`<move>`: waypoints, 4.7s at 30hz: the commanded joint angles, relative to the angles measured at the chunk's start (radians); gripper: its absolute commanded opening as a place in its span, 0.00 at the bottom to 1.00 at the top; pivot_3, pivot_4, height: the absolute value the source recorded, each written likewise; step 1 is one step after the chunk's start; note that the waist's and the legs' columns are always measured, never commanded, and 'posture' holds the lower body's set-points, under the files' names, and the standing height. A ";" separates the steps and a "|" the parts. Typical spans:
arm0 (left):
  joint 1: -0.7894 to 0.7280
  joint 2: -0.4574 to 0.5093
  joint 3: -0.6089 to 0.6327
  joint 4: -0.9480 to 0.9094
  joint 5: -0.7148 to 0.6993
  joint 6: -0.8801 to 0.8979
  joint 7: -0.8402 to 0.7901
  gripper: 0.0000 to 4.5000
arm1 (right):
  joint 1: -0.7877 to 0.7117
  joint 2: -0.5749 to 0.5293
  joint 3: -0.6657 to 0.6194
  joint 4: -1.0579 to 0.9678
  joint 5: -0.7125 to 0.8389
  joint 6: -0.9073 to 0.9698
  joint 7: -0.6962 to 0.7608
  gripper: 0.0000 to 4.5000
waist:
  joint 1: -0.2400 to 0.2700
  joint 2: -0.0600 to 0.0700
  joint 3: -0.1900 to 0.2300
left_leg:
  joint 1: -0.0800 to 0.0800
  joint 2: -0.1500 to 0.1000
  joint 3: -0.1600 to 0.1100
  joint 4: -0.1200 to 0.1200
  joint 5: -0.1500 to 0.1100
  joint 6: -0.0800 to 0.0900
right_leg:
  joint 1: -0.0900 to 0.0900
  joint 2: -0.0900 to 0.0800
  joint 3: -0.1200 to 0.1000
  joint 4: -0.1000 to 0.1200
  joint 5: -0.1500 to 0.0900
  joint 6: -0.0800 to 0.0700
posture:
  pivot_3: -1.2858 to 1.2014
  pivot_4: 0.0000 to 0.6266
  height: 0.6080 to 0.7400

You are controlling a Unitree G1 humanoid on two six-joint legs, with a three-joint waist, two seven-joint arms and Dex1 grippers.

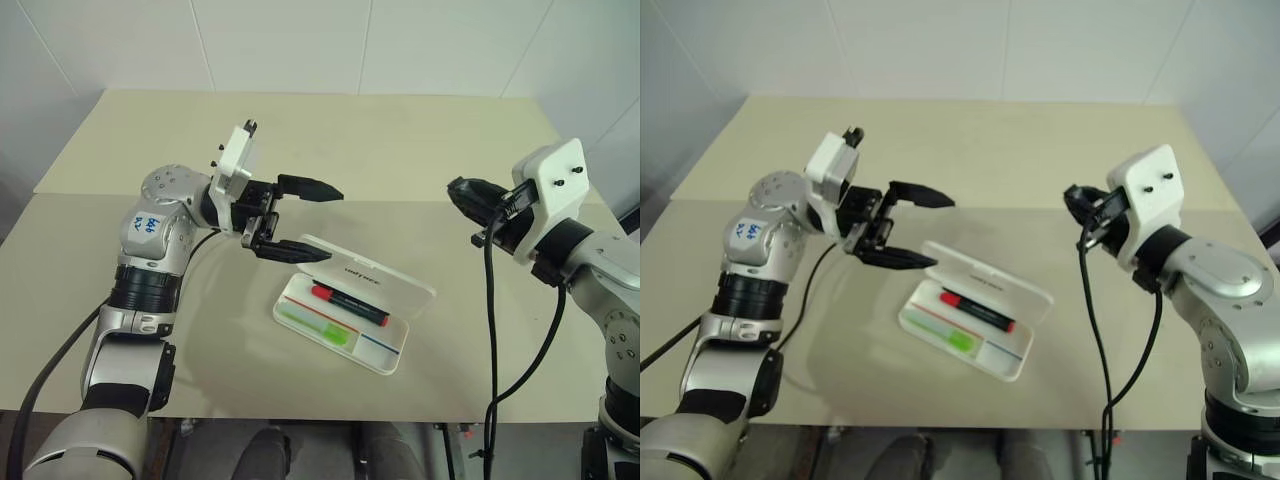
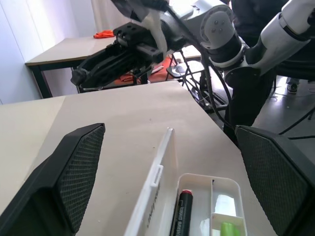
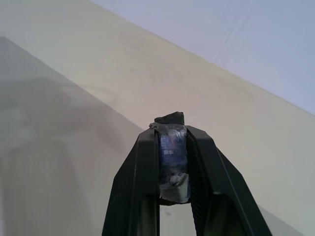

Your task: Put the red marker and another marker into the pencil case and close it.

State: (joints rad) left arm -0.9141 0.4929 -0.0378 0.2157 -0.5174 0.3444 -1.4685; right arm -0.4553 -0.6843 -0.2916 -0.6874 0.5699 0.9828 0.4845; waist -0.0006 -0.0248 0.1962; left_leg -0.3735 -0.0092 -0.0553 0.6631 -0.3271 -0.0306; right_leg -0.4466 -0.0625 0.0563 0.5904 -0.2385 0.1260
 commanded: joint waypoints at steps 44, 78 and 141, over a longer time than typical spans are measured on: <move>0.380 0.183 -0.089 -0.427 -0.021 -0.036 -0.017 1.00 | 0.159 -0.136 0.434 -0.101 0.088 0.003 0.081 0.09 | -0.001 0.000 0.000 | 0.005 0.002 0.002 0.003 0.001 -0.001 | 0.002 0.002 0.001 0.001 -0.001 -0.003 | 0.52 0.24 1.00; 0.472 0.508 0.111 -0.199 0.029 -0.232 -0.072 1.00 | 0.194 -0.101 0.388 -0.136 0.163 0.116 0.052 0.09 | -0.003 0.000 0.000 | 0.006 0.003 0.002 0.003 0.001 0.000 | 0.002 0.002 0.000 0.003 -0.001 -0.004 | 0.52 0.24 1.00; 0.127 0.222 0.162 0.026 -0.035 -0.056 0.160 1.00 | 0.288 -0.300 -0.067 -0.164 0.491 0.052 0.024 1.00 | 0.000 -0.001 0.000 | 0.005 0.002 0.002 0.014 0.001 0.000 | 0.003 0.002 0.001 0.013 -0.001 -0.004 | 0.52 0.24 1.00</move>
State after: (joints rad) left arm -0.7611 0.7124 0.1134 0.2431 -0.5632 0.3045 -1.3129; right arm -0.1700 -0.9711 -0.3234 -0.8318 1.0587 1.0554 0.5150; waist -0.0010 -0.0259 0.1959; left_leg -0.3681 -0.0071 -0.0535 0.6777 -0.3265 -0.0310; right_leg -0.4441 -0.0600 0.0571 0.6037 -0.2393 0.1219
